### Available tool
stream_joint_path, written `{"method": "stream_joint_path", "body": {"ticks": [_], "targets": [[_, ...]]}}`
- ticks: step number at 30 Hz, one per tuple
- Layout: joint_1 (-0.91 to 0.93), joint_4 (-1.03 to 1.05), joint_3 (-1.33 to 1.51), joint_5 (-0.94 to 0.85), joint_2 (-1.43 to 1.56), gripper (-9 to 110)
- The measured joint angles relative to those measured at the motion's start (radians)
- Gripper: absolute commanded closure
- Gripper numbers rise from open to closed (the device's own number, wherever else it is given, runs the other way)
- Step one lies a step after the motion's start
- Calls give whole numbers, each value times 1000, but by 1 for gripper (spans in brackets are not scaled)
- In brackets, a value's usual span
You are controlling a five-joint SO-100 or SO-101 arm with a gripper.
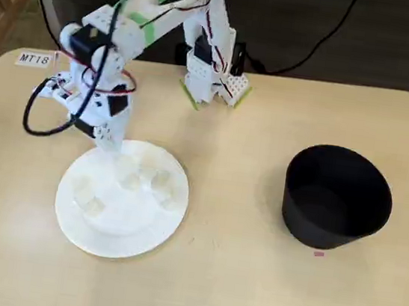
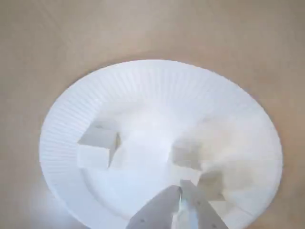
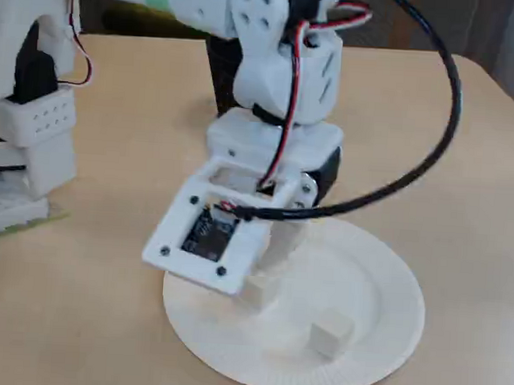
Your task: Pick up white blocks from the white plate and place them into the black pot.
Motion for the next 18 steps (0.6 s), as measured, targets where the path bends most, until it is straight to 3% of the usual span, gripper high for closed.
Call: {"method": "stream_joint_path", "body": {"ticks": [7,18], "targets": [[-5,14,-112,-41,-89,73],[-8,0,-206,-20,-204,69]]}}
